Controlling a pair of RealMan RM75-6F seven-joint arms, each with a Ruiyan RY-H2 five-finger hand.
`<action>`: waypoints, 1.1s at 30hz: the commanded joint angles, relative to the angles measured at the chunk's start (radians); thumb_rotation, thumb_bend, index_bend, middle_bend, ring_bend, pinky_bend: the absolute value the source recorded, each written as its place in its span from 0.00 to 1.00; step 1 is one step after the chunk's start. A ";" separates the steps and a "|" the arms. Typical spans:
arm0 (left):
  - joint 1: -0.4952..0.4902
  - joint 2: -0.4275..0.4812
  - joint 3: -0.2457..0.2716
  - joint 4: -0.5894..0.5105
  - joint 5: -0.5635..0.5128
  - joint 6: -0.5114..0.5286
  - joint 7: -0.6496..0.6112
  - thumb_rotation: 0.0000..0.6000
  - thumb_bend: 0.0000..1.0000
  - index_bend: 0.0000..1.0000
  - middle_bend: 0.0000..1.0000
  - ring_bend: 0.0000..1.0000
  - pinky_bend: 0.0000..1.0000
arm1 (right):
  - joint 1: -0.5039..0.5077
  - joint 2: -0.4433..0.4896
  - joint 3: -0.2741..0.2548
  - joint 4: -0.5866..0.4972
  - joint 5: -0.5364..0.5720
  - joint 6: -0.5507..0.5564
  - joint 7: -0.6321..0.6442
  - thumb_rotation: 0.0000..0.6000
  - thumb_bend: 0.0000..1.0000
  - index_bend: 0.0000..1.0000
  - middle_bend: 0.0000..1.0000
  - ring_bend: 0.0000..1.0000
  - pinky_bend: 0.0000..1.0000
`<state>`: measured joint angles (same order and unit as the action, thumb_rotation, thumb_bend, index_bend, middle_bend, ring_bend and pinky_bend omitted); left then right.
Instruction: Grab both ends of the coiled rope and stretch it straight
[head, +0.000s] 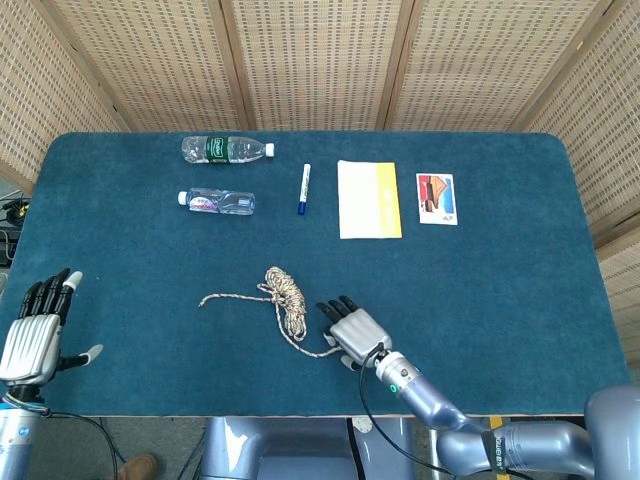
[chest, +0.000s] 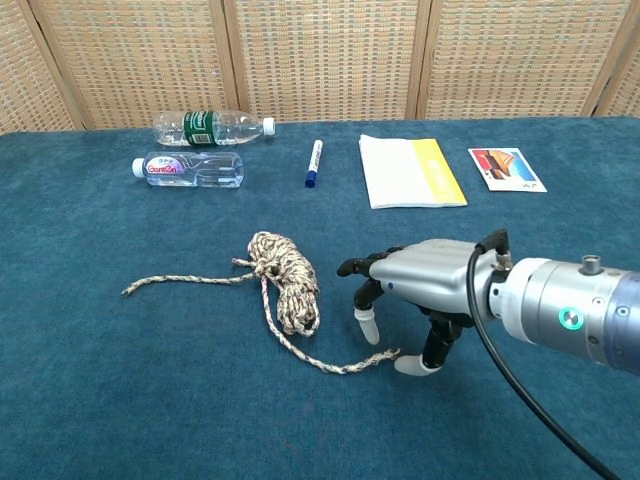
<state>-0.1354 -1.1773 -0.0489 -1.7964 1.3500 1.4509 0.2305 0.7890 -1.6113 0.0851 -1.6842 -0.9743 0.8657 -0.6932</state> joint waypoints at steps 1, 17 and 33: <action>0.000 -0.001 0.000 0.000 0.001 -0.002 0.001 1.00 0.00 0.00 0.00 0.00 0.00 | 0.006 -0.020 -0.008 0.014 0.011 0.010 -0.004 1.00 0.31 0.45 0.00 0.00 0.00; 0.000 -0.005 -0.004 0.001 0.003 -0.012 0.007 1.00 0.00 0.00 0.00 0.00 0.00 | 0.038 -0.082 -0.016 0.065 0.067 0.032 0.000 1.00 0.34 0.47 0.00 0.00 0.00; 0.002 -0.005 -0.004 -0.002 0.007 -0.017 0.009 1.00 0.00 0.00 0.00 0.00 0.00 | 0.047 -0.100 -0.029 0.086 0.070 0.041 0.022 1.00 0.38 0.49 0.00 0.00 0.00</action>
<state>-0.1338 -1.1823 -0.0526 -1.7980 1.3572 1.4341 0.2396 0.8363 -1.7115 0.0563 -1.5987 -0.9044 0.9068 -0.6717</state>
